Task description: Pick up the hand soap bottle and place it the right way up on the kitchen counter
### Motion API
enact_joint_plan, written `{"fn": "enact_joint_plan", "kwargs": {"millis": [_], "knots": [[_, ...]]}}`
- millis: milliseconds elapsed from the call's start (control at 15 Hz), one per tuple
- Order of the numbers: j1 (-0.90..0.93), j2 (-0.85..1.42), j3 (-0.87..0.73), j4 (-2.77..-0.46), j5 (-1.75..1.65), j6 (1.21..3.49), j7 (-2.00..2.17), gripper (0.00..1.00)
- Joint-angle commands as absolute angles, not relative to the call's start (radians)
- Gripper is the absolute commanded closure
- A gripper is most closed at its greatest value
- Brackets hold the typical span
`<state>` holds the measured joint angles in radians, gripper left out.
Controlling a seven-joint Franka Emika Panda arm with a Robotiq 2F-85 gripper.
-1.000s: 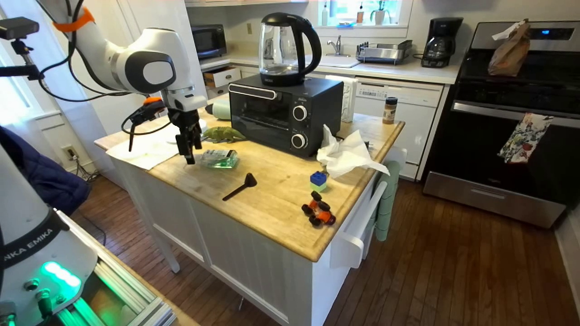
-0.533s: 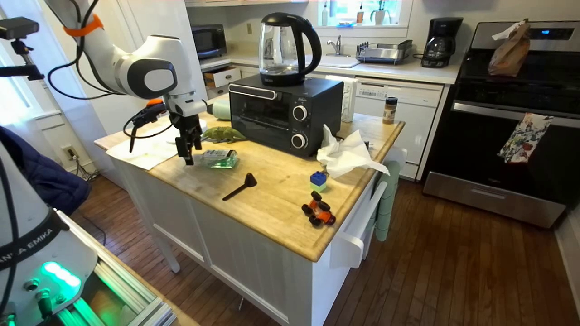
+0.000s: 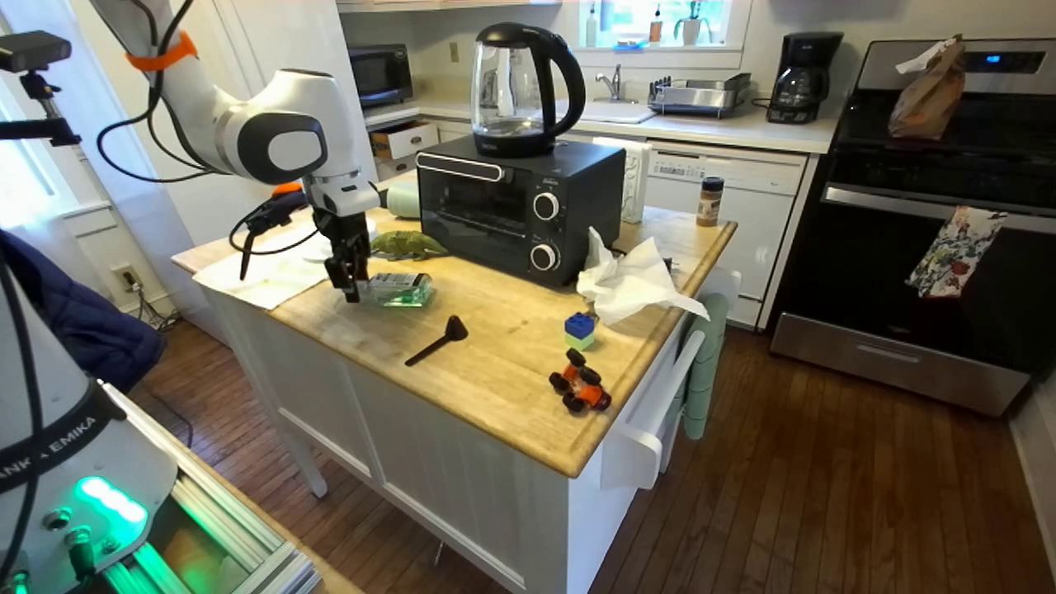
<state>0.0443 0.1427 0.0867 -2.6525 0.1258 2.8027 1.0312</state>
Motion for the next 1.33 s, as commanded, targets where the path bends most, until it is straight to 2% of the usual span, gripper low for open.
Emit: {"fn": "enact_joint_plan", "kwargs": {"millis": [0,200,267,800,1267], "knots": [[0.064,0.169,0.069,-2.637,0.165,2.825,1.006,0.72],[0.062,0.177,0.066,-2.634,0.173,2.819,1.004,0.92],[0.061,0.177,0.065,-2.633,0.176,2.817,1.003,0.93],[0.005,0.146,0.107,-2.617,0.481,2.739,0.786,0.92],[-0.031,0.129,0.022,-2.569,0.525,2.576,0.714,0.92]]}}
